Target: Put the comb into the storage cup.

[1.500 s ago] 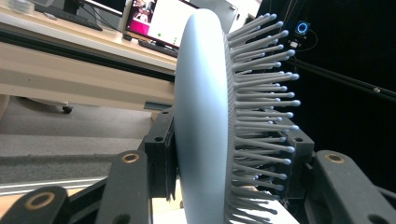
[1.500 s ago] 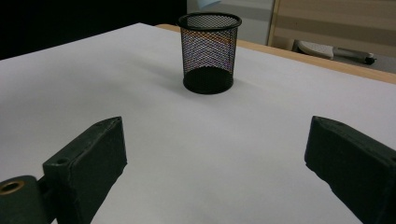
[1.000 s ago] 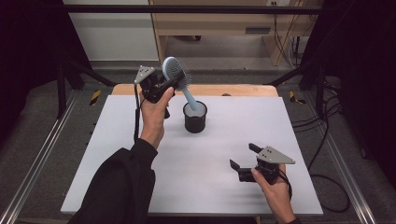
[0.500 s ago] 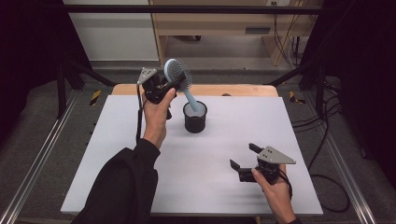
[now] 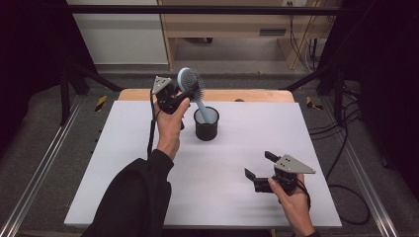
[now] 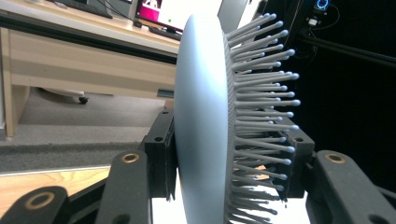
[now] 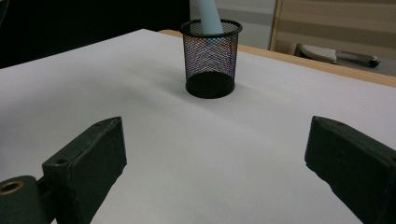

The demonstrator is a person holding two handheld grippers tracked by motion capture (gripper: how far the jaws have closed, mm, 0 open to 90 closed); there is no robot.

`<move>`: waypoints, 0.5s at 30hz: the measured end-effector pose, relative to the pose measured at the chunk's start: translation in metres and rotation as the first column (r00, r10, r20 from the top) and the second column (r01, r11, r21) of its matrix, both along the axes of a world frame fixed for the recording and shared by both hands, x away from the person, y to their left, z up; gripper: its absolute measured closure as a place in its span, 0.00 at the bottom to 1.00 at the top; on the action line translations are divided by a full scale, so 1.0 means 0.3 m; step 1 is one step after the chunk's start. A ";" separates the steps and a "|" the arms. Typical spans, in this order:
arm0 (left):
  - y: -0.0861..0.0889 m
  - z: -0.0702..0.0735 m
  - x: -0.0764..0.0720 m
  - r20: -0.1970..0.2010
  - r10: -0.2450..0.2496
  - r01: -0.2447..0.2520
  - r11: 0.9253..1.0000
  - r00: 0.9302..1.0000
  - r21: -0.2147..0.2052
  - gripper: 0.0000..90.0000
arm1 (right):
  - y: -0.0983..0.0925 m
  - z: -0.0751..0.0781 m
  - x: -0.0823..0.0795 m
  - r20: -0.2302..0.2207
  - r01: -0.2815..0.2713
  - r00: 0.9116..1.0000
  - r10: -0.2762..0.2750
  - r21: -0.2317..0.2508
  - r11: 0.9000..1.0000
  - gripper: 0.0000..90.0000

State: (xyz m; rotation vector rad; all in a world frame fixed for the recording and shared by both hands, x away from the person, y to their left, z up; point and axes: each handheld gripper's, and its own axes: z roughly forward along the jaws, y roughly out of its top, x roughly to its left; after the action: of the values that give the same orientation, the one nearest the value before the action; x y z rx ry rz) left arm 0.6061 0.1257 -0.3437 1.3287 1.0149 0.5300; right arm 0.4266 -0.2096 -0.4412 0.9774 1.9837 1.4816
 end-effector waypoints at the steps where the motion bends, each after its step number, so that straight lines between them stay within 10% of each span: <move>1: -0.003 -0.004 0.001 -0.003 -0.002 0.002 1.000 1.000 0.002 0.56 | 0.000 0.000 0.000 0.000 0.000 1.000 0.000 -0.001 1.000 0.06; 15: -0.027 -0.048 0.005 -0.027 -0.019 0.020 0.999 0.999 0.032 0.56 | 0.003 -0.005 0.002 -0.009 -0.006 1.000 0.006 0.005 1.000 0.06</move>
State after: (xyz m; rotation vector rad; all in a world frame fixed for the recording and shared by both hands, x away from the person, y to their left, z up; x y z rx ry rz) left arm 0.6075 0.1177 -0.3582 1.3763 1.0179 0.5172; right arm 0.4273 -0.2086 -0.4427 0.9822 1.9920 1.4883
